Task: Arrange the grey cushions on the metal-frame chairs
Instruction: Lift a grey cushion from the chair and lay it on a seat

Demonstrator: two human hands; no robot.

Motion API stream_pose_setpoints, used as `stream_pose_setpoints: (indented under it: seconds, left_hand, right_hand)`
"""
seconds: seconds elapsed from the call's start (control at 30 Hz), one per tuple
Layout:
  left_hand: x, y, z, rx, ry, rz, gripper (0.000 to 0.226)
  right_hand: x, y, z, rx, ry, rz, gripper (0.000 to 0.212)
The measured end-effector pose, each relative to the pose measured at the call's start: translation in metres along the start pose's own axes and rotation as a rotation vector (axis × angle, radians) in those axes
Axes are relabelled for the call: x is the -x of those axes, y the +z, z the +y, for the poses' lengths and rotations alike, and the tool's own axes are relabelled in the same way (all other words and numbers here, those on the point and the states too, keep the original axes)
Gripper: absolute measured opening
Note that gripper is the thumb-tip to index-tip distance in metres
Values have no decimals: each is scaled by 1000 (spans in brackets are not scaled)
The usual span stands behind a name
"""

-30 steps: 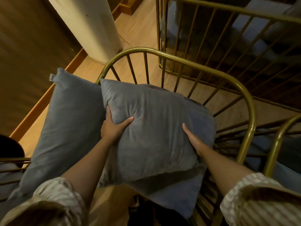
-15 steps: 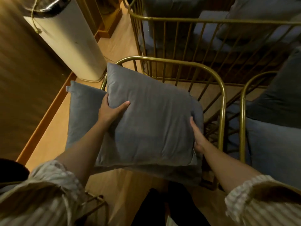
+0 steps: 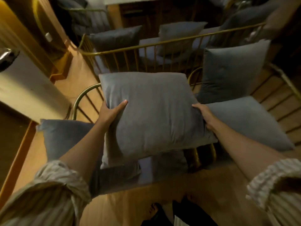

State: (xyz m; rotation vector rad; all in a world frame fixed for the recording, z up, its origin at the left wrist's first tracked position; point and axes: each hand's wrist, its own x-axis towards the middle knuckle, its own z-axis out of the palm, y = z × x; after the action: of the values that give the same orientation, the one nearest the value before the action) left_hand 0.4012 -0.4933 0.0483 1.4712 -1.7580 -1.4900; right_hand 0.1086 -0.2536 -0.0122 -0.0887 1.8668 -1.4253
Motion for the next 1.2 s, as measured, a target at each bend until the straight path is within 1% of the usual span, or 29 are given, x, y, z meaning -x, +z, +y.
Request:
stream_pose_setpoints:
  seconds: [0.03,0.07,0.1,0.27,0.4,0.43,0.53,0.6,0.67,0.73,0.8,0.9,0.97,1.0,1.03,1.1,1.13,1.2]
  left_hand:
    - [2,16,5,1,3,-36,117]
    - [3,34,10,-1,6,-74,120]
    - [5,53,15,-7,12,-116,121]
    - [19,159,36,18,44,-299,106]
    - [31,246,53,32,64,-407,106]
    - [34,269,58,31,64,-426,108]
    - [44,334,69,38,67,-462,107]
    - [50,379,75,38,65,-461,106]
    - [54,419,76,40,55,-457,109]
    - [56,458,75,38,6,-455,117]
    - [56,488,71,30,-34,-434,119]
    - [55,528,65,21,-68,-364,118]
    - [53,546,60,-4,-85,-339,120]
    - [50,554,56,-24,-107,-338,125]
    - [48,561,52,-52,-135,-345,132]
    - [47,569,41,-99,-172,-391,145]
    - [47,572,35,-115,-169,-415,146]
    - [46,578,26,-134,-146,-422,139]
  right_hand:
    - [2,-19,-1,4,-18,40,68]
    - [6,-38,-1,11,-34,81,63]
    - [10,-60,0,16,-43,121,63]
    - [28,-167,16,-5,-41,281,78]
    - [33,-242,26,-58,-27,387,99]
    - [30,-261,27,-66,-23,405,99]
    - [20,-315,28,-75,-2,474,83]
    - [8,-354,29,-64,27,515,87]
    - [-7,-389,31,-57,36,525,86]
    - [-22,-421,27,-34,51,519,77]
    - [-41,-449,25,23,47,515,69]
    - [-79,-479,20,94,54,497,72]
    - [-101,-485,16,119,62,479,70]
    - [-113,-487,15,114,67,455,72]
    - [-124,-485,13,105,76,418,79]
    - [-142,-478,16,156,123,331,105]
    - [-149,-474,21,232,151,300,110]
    - [-163,-470,43,399,179,293,105]
